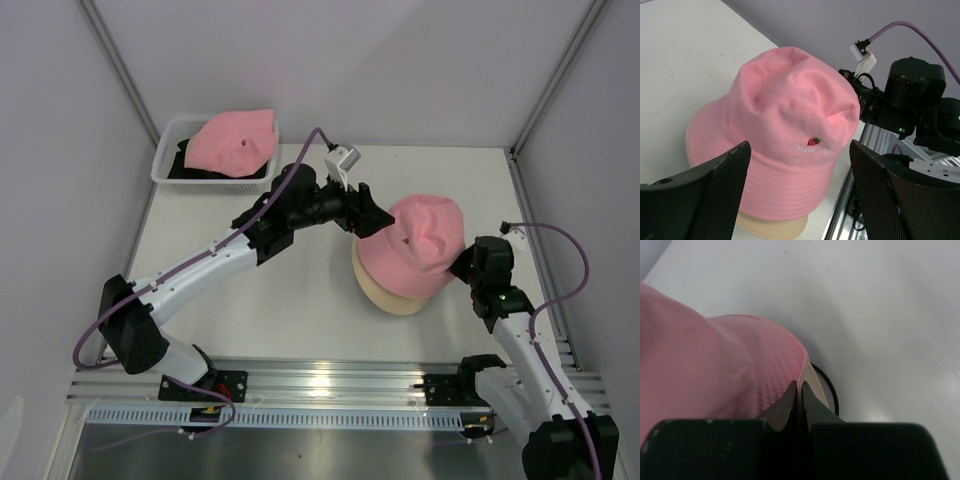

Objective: Stack the hats

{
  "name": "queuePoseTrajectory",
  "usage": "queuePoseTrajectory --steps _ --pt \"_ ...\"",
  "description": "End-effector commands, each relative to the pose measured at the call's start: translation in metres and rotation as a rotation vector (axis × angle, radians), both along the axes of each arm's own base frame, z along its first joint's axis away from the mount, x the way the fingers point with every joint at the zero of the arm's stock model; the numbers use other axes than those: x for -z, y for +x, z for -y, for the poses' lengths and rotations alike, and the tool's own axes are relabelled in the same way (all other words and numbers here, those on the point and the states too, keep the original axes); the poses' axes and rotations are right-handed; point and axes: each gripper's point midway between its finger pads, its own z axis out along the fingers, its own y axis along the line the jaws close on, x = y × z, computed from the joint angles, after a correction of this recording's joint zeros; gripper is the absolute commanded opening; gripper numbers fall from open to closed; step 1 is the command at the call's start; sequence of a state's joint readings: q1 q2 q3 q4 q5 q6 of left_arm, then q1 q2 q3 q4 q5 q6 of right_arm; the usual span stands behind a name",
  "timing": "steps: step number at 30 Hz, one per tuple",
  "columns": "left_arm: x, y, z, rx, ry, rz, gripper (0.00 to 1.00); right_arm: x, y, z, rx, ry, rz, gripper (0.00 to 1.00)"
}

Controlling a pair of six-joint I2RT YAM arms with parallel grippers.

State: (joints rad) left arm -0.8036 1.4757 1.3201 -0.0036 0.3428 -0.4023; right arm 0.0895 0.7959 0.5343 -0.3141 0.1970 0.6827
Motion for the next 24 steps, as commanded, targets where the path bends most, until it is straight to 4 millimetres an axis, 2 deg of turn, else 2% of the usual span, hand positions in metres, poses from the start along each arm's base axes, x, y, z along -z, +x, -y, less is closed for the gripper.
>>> queuePoseTrajectory --steps 1,2,3,5,7,8,9,10,12,13,14,15,17,19,20,22,24 --pt "-0.004 0.019 -0.015 -0.093 -0.020 0.008 0.83 -0.043 0.042 -0.031 -0.093 -0.030 0.186 0.00" --pt "-0.001 0.024 -0.018 -0.112 -0.030 -0.009 0.83 -0.056 0.053 -0.038 -0.104 -0.029 0.230 0.00" --pt "0.016 0.034 -0.027 -0.160 -0.036 -0.078 0.83 -0.058 0.060 -0.047 -0.133 -0.025 0.243 0.01" --pt "0.017 0.047 -0.034 -0.202 -0.091 -0.119 0.81 -0.056 0.081 -0.057 -0.156 -0.014 0.254 0.00" --pt "0.046 0.063 -0.050 -0.278 -0.116 -0.242 0.78 -0.065 0.097 -0.066 -0.176 -0.001 0.275 0.00" --pt "0.056 0.067 -0.056 -0.303 -0.132 -0.275 0.76 -0.058 0.106 -0.070 -0.182 0.000 0.262 0.00" --pt "0.060 0.075 -0.065 -0.343 -0.165 -0.321 0.76 -0.059 0.111 -0.073 -0.190 -0.004 0.267 0.00" --pt "0.071 0.076 -0.072 -0.370 -0.172 -0.346 0.75 -0.068 0.118 -0.079 -0.201 -0.001 0.299 0.00" --pt "0.089 0.082 -0.089 -0.435 -0.194 -0.389 0.73 -0.065 0.127 -0.084 -0.208 -0.009 0.299 0.00" --pt "0.085 0.082 -0.096 -0.455 -0.210 -0.384 0.72 -0.073 0.132 -0.087 -0.209 -0.002 0.326 0.01" --pt "0.091 0.083 -0.103 -0.481 -0.211 -0.398 0.71 -0.071 0.137 -0.089 -0.212 -0.006 0.325 0.02" --pt "0.089 0.085 -0.110 -0.499 -0.235 -0.407 0.71 -0.071 0.139 -0.091 -0.218 -0.004 0.329 0.02" --pt "0.094 0.079 -0.119 -0.510 -0.254 -0.426 0.69 -0.075 0.145 -0.093 -0.221 -0.003 0.336 0.03" --pt "0.092 0.076 -0.118 -0.498 -0.293 -0.439 0.67 -0.074 0.148 -0.097 -0.231 0.014 0.332 0.04" --pt "0.100 0.073 -0.117 -0.492 -0.296 -0.463 0.63 -0.076 0.148 -0.099 -0.234 0.024 0.336 0.05" --pt "0.093 0.073 -0.111 -0.467 -0.353 -0.484 0.58 -0.076 0.148 -0.104 -0.246 0.048 0.345 0.05" --pt "0.107 0.073 -0.106 -0.459 -0.365 -0.549 0.55 -0.077 0.147 -0.107 -0.254 0.052 0.346 0.05"
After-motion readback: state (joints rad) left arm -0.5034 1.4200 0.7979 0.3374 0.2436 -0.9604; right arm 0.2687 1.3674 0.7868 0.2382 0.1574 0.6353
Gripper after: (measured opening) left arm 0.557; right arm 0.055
